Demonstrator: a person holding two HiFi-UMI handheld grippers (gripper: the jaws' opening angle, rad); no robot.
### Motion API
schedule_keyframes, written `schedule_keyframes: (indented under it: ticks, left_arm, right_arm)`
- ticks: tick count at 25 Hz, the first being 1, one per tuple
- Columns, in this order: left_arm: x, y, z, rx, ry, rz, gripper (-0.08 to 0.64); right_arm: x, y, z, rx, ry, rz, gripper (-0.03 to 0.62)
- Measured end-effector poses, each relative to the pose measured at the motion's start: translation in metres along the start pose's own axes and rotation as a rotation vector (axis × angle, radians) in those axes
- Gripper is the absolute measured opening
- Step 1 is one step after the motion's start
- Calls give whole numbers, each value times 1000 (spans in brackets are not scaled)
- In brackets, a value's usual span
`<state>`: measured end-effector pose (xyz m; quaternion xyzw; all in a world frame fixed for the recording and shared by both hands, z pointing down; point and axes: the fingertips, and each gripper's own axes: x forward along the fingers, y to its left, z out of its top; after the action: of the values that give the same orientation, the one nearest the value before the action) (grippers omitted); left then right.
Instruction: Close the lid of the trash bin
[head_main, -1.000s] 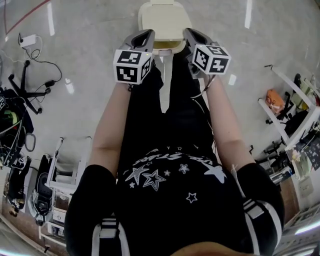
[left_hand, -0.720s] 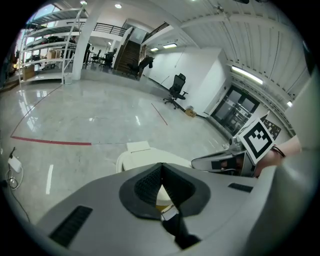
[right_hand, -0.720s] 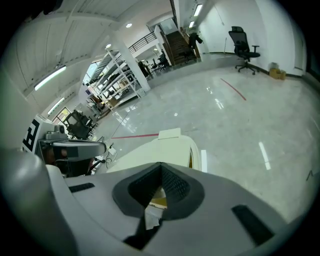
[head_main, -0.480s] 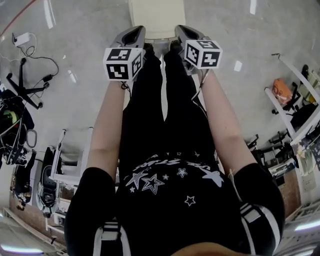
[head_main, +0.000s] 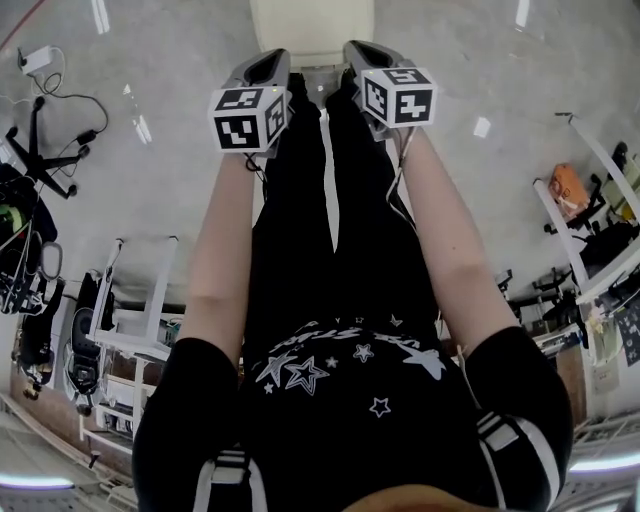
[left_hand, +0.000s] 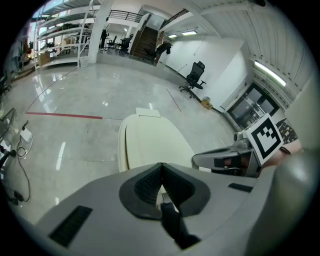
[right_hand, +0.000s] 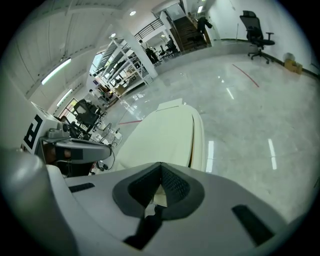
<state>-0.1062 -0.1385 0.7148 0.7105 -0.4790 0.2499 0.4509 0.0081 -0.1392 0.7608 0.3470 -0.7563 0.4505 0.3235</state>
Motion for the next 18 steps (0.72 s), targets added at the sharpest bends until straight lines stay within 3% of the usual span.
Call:
schedule_keyframes:
  ticks: [18]
  left_arm:
    - [41,23,-49,-55,147,87,11]
  right_arm:
    - [26,-8,-15,-52,58,15,6]
